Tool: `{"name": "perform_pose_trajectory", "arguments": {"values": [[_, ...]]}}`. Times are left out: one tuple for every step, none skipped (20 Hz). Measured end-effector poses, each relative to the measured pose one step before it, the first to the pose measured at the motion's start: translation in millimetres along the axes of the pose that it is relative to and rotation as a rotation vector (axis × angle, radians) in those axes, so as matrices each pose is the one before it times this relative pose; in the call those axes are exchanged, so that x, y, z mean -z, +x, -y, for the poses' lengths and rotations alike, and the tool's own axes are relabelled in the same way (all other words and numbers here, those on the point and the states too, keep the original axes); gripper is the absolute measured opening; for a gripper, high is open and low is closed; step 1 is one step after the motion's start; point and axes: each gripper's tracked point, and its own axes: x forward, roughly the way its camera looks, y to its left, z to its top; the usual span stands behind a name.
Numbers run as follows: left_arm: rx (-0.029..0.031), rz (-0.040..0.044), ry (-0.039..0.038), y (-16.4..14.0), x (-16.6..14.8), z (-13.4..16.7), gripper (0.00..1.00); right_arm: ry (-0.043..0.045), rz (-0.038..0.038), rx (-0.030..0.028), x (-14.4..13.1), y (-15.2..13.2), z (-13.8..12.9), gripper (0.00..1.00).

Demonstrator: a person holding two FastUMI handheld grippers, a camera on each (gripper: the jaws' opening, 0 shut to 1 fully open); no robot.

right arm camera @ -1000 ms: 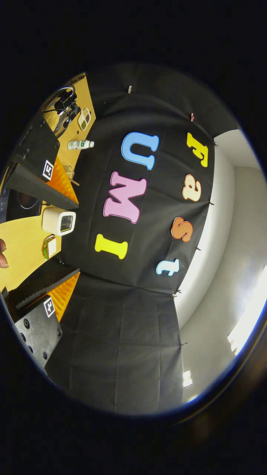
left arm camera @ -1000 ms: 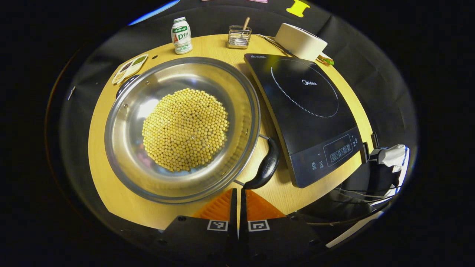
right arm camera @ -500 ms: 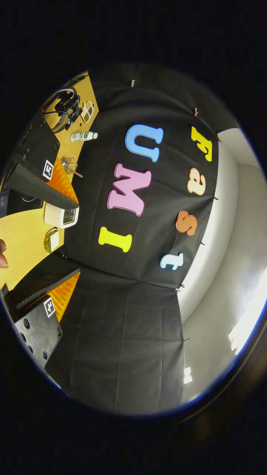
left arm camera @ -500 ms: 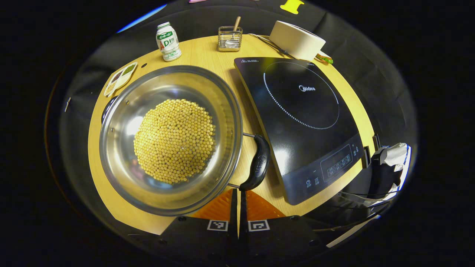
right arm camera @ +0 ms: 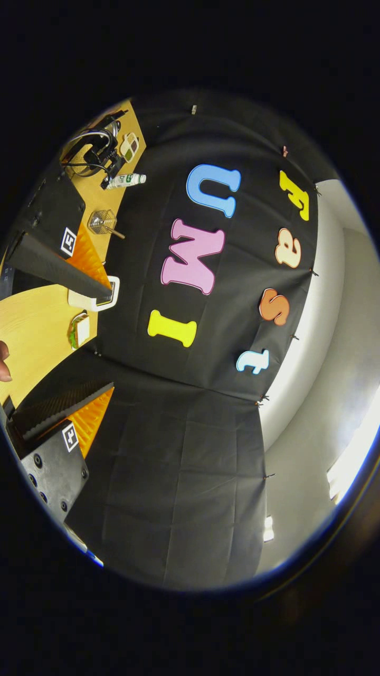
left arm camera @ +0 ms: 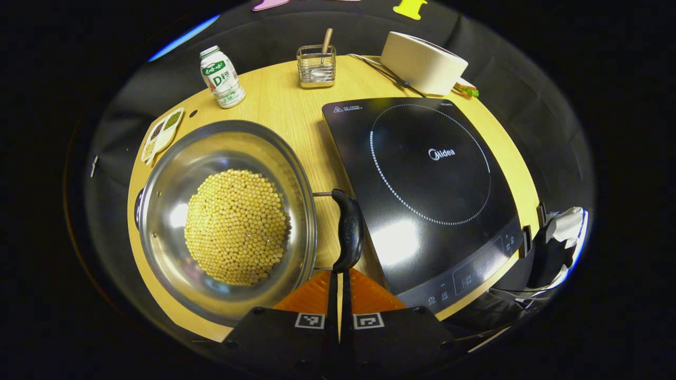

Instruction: First push the handle of the pot to place it horizontally, then grasp the pot with both hands and set it on the induction cooktop.

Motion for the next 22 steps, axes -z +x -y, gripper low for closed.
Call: {"name": "perform_pose_trajectory", "arguments": {"values": [[-0.00104, 0.00273, -0.00169, 1.85, -4.7, 0.12, 0.06, -0.00377, -0.00322, 0.00542, 0.65, 1.21, 1.38, 0.98], [-0.00151, 0.00294, -0.00085, 1.82, -5.94, -0.39, 0.06, -0.00154, -0.00392, 0.00422, 2.0, 1.19, 1.69, 0.98], [-0.00216, 0.00352, 0.00004, 1.93, -4.77, -0.31, 0.05, 0.00009, -0.0062, 0.00406, 2.4, 0.87, 1.96, 0.98], [-0.00263, 0.00198, -0.00022, 1.84, -5.77, -0.45, 0.05, 0.00055, -0.00564, 0.00287, 2.52, 1.19, 1.12, 0.98], [-0.00192, 0.00318, -0.0001, 1.56, -4.97, -2.0, 0.05, -0.00069, -0.00485, 0.00214, 1.16, 0.58, 0.27, 0.98], [-0.00073, 0.00184, -0.00239, 1.4, -5.69, -0.98, 0.06, -0.00216, -0.00302, 0.00251, 1.67, -0.31, 0.27, 0.98], [0.00113, 0.00187, -0.00386, 1.44, -4.01, -0.22, 0.06, -0.00343, -0.00157, 0.00198, 0.59, 0.59, -0.13, 0.98], [0.00108, 0.00192, -0.00531, 0.92, -5.62, -0.62, 0.06, -0.00377, -0.00127, 0.00241, 0.75, 1.95, 0.3, 0.98], [0.00033, 0.00363, -0.00459, 1.66, -4.6, -1.89, 0.06, -0.00293, -0.00239, 0.00017, 0.4, 0.7, -0.36, 0.98], [0.00008, 0.00291, -0.00276, 1.19, -4.85, -1.12, 0.05, -0.00141, -0.00254, -0.00121, 0.08, 1.22, -1.09, 0.98], [-0.00003, 0.0024, -0.00158, 0.72, -2.71, -0.65, 0.06, -0.00106, -0.00231, -0.00272, 0.32, 1.62, -1.42, 0.98], [0.00093, 0.00324, -0.00094, 0.39, -2.88, -0.75, 0.06, -0.00118, -0.00238, -0.00237, 0.86, 0.58, -1.42, 0.98], [0.00296, 0.00205, -0.00136, 0.62, -1.48, -0.44, 0.06, 0.00009, -0.0023, -0.00245, 0.27, 1.1, -1.45, 0.98], [0.00335, 0.004, -0.00299, 0.57, -1.83, 0.15, 0.06, 0.0017, -0.00104, -0.00384, 0.39, 1.16, -2.39, 0.98], [0.00448, 0.00378, -0.00342, 0.44, -0.15, 0.23, 0.06, 0.00213, -0.00185, -0.00321, -0.11, 0.26, -2.81, 0.97], [0.00576, 0.00322, -0.00149, -0.51, -0.06, 0.73, 0.06, 0.00216, 0.00087, -0.00594, -0.51, 1.25, -2.86, 0.97], [0.00609, 0.01054, 0.00385, -2.8, -0.52, 1.34, 0.06, 0.00084, 0.00333, -0.00513, -1.09, -0.23, -3.69, 0.97], [-0.00132, 0.01314, 0.0097, -2.8, -0.29, 0.42, 0.05, -0.00072, 0.00567, -0.00279, -2.01, 1.57, -3.17, 0.98], [-0.00057, 0.01326, 0.01367, -4.6, 1.38, -0.31, 0.05, 0.00057, 0.0056, -0.00112, -2.63, -0.73, -2.6, 0.97], [0.00953, 0.02156, 0.01426, -7.72, -0.61, 2.83, 0.06, 0.00383, 0.00576, -0.00509, -1.85, 0.5, -4.2, 0.98], [0.00656, 0.02614, 0.01021, -6.86, -0.06, 3.16, 0.06, 0.00606, 0.00374, -0.0083, -1.35, -0.33, -5.24, 0.98], [0.00422, 0.02832, 0.01284, -8.64, -1.12, 0.82, 0.07, 0.00622, 0.00368, -0.01312, -1.02, -0.12, -6.85, 0.98]]}}
